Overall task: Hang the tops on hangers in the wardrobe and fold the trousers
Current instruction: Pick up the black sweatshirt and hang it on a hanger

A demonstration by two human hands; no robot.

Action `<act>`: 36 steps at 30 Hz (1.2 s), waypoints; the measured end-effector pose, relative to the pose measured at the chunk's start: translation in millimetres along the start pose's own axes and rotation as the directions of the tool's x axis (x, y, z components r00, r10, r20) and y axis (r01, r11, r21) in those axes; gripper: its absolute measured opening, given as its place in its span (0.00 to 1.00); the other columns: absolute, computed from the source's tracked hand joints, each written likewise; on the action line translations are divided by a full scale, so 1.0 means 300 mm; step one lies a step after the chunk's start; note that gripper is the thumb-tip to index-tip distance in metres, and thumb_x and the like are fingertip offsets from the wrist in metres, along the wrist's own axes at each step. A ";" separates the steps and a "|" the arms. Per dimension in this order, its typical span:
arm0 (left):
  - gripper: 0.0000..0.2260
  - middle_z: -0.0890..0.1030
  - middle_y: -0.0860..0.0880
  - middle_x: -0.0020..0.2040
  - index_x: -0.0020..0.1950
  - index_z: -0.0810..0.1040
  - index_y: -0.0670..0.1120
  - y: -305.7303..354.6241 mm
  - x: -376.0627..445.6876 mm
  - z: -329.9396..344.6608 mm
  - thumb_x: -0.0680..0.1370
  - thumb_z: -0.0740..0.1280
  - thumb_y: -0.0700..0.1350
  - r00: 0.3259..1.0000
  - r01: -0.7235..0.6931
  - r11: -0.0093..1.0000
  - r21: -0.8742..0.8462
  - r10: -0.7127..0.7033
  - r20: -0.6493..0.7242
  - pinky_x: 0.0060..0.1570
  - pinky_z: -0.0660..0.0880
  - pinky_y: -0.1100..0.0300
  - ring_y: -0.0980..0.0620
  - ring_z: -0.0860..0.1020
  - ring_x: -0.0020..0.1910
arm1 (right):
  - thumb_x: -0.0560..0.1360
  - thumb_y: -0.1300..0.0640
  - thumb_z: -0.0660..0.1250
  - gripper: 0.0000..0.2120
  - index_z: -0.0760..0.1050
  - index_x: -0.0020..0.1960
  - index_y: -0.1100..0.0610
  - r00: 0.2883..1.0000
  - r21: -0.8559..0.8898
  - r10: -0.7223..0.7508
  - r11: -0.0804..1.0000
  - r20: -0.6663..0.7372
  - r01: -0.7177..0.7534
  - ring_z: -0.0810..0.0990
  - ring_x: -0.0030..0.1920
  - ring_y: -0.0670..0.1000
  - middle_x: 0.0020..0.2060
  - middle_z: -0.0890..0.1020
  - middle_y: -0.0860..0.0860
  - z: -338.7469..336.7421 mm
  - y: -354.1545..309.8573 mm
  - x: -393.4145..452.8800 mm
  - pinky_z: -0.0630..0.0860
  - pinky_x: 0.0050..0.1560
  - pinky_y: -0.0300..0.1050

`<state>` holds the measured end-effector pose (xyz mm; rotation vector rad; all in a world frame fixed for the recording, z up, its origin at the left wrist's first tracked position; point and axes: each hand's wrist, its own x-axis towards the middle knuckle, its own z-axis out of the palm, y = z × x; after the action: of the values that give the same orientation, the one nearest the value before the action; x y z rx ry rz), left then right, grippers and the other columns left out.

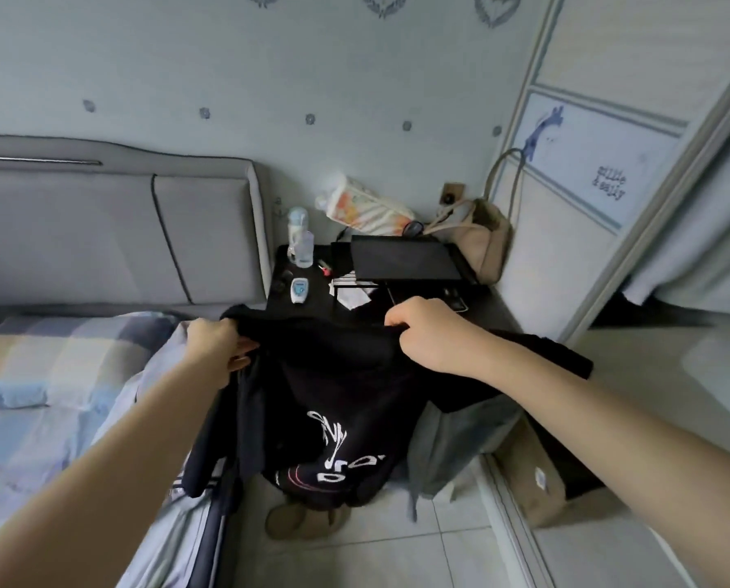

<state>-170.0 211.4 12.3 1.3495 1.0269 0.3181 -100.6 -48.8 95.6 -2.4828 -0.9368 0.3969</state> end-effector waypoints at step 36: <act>0.10 0.74 0.46 0.20 0.35 0.70 0.44 0.006 -0.857 0.918 0.76 0.60 0.38 0.668 -0.743 -0.037 0.668 -0.092 0.739 0.23 0.72 0.63 0.49 0.76 0.18 | 0.80 0.62 0.55 0.10 0.71 0.44 0.65 0.662 0.403 0.603 0.795 -0.446 -0.453 0.84 0.40 0.58 0.47 0.80 0.67 -0.505 0.942 -0.830 0.79 0.37 0.45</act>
<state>-103.6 -151.0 90.7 2.8428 0.0459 -0.6776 -64.4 -453.0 108.1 -2.3643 0.1055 -0.0510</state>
